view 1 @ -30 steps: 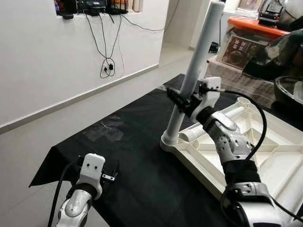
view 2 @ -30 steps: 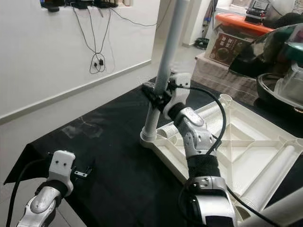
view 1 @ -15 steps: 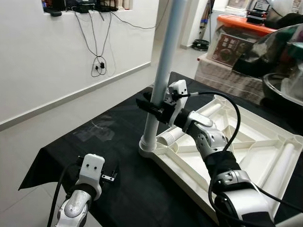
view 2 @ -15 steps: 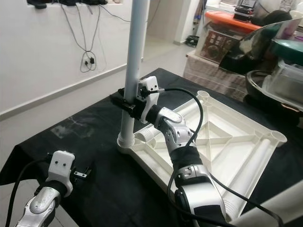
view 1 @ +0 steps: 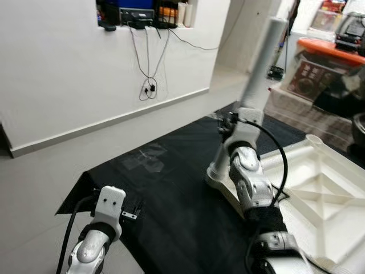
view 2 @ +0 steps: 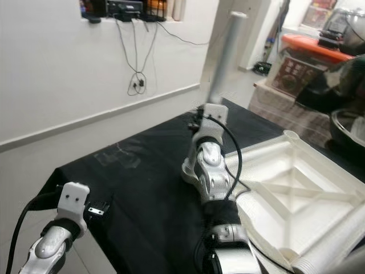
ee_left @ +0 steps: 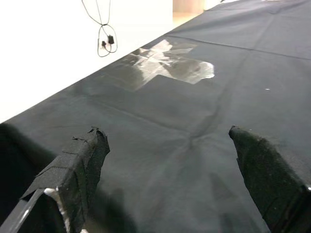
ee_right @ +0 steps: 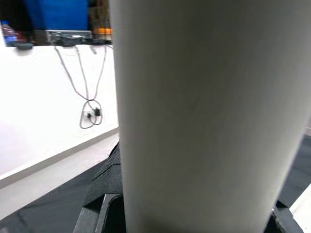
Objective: Building children table
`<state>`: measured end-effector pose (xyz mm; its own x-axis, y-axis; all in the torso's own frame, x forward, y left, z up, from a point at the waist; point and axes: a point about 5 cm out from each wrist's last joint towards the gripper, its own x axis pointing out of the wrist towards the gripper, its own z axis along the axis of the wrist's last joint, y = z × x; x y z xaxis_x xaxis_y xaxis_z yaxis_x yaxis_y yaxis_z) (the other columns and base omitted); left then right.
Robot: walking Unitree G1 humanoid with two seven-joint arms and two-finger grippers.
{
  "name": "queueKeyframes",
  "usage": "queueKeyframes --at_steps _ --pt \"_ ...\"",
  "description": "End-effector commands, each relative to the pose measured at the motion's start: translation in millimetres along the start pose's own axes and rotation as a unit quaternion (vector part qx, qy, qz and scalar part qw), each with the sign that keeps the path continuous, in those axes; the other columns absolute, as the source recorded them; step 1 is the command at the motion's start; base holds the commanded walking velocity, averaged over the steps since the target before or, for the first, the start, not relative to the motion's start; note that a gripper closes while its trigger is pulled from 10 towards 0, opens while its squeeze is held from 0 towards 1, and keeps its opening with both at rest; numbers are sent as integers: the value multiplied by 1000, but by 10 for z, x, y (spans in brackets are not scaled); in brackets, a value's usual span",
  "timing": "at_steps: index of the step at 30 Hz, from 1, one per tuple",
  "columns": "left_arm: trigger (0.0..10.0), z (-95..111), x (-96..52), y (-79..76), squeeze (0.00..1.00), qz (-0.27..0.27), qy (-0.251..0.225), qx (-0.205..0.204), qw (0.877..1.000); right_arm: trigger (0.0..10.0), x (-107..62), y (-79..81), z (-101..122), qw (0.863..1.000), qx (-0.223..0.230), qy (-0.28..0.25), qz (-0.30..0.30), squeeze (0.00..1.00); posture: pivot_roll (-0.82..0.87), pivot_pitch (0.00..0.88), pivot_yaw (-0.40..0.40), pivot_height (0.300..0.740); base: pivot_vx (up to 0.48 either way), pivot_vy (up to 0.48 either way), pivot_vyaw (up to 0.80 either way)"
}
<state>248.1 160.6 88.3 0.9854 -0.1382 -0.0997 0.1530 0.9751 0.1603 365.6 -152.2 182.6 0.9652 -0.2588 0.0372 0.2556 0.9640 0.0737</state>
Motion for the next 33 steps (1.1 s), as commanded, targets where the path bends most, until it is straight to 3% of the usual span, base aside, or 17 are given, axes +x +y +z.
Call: queueKeyframes --at_steps 1,6,7,8,9,10,15,16,17,18,19,22,24,26,30,32,33 --pt "10000 0 12 -29 0 -8 0 1 1000 0 -116 -465 -408 987 -51 77 -133 0 73 0 -109 740 0 0 0" --pt "10000 -1 21 -30 0 -8 1 2 1000 0 -116 -454 -339 983 -49 75 -160 0 72 0 -109 740 0 0 0" --pt "10000 2 26 -30 0 -9 0 2 1000 3725 -98 -399 -297 984 -44 75 -155 0 72 0 -108 740 0 0 0" --pt "10000 4 30 -28 0 -8 0 2 1000 10000 -88 -326 -238 989 -18 60 -135 0 73 0 -111 740 0 0 0" --pt "10000 4 32 -27 0 -8 0 2 1000 10000 -74 -262 -193 993 -11 52 -109 808 73 0 -111 740 0 0 0" --pt "10000 4 32 -24 0 -8 0 3 1000 10000 -67 -198 -160 995 6 50 -82 1000 74 0 -111 740 0 0 0" --pt "10000 2 31 -22 0 -8 0 3 1000 10000 -34 -110 -95 998 21 45 -30 1000 75 0 -111 740 0 0 0" --pt "10000 4 29 -20 0 -8 0 3 1000 10000 41 -9 51 997 48 18 66 0 77 0 -113 740 0 0 0" --pt "10000 4 29 -20 0 -8 0 3 1000 10000 41 -9 51 997 48 18 66 0 77 0 -113 740 0 0 0" --pt "10000 7 28 -16 0 -7 -1 3 1000 10000 104 76 298 964 77 -27 252 0 81 0 -114 740 0 0 0" --pt "10000 7 28 -16 0 -7 -1 3 1000 10000 104 76 298 964 77 -27 252 0 81 0 -114 740 0 0 0" --pt "10000 5 28 -14 0 -8 -1 4 1000 10000 109 60 406 939 85 -44 329 0 81 0 -114 740 0 0 0" --pt "10000 3 40 -19 0 -10 -2 5 1000 10000 111 65 494 901 88 -48 423 0 86 0 -112 740 0 0 0" --pt "10000 3 40 -19 0 -10 -2 5 1000 10000 111 65 494 901 88 -48 423 0 86 0 -112 740 0 0 0" --pt "10000 18 56 -29 0 -11 -4 6 1000 10000 31 326 341 855 51 -21 516 0 98 0 -120 740 0 0 0" --pt "10000 19 57 -29 0 -11 -4 7 1000 10000 17 372 319 846 48 -18 531 0 101 0 -122 740 0 0 0" --pt "10000 18 50 -23 0 -9 -4 7 1000 0 21 425 326 843 51 -23 535 0 104 0 -125 740 0 0 0"
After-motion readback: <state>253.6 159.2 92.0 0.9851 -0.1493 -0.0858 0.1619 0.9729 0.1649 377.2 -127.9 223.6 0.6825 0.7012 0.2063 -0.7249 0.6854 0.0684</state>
